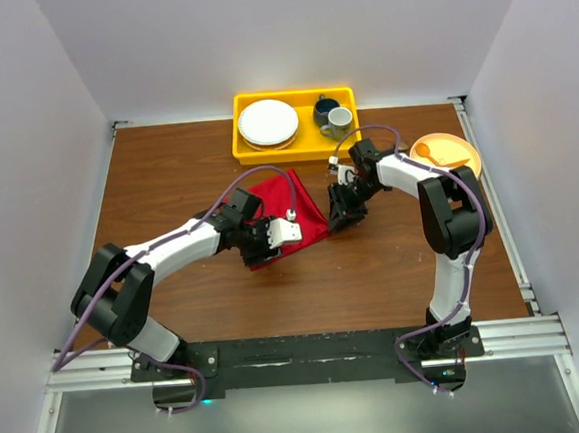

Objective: Fold the napkin into a case and place the utensils inside
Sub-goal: Smooth out the square-folded napkin at the center of the board.

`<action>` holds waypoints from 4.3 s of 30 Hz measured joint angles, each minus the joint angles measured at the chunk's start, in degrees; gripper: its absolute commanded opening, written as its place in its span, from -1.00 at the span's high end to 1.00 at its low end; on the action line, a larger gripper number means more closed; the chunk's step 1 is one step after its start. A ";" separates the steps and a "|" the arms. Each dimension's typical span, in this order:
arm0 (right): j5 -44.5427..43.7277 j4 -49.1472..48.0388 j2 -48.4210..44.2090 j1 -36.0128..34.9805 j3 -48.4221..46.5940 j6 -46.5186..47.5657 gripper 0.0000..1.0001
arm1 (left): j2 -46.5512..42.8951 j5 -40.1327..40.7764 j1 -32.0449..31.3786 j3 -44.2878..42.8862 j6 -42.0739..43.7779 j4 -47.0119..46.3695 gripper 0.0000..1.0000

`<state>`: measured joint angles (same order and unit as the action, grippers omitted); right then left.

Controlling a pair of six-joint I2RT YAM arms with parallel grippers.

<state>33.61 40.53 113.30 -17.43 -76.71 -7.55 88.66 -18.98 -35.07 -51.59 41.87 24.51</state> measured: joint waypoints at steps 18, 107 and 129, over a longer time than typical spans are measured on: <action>-1.16 -4.39 1.81 0.26 2.23 -3.02 0.70 | 2.51 1.29 0.00 0.00 3.04 2.78 0.42; -1.01 -0.07 1.81 1.44 1.60 0.07 0.46 | 5.18 0.83 0.17 -3.45 3.80 7.74 1.00; -0.94 -0.09 1.84 1.49 1.60 0.02 0.46 | 4.76 0.57 0.57 -5.44 4.24 10.29 0.88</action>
<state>32.67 40.45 115.13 -15.94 -75.11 -7.53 93.43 -18.41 -34.50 -57.04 46.11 34.81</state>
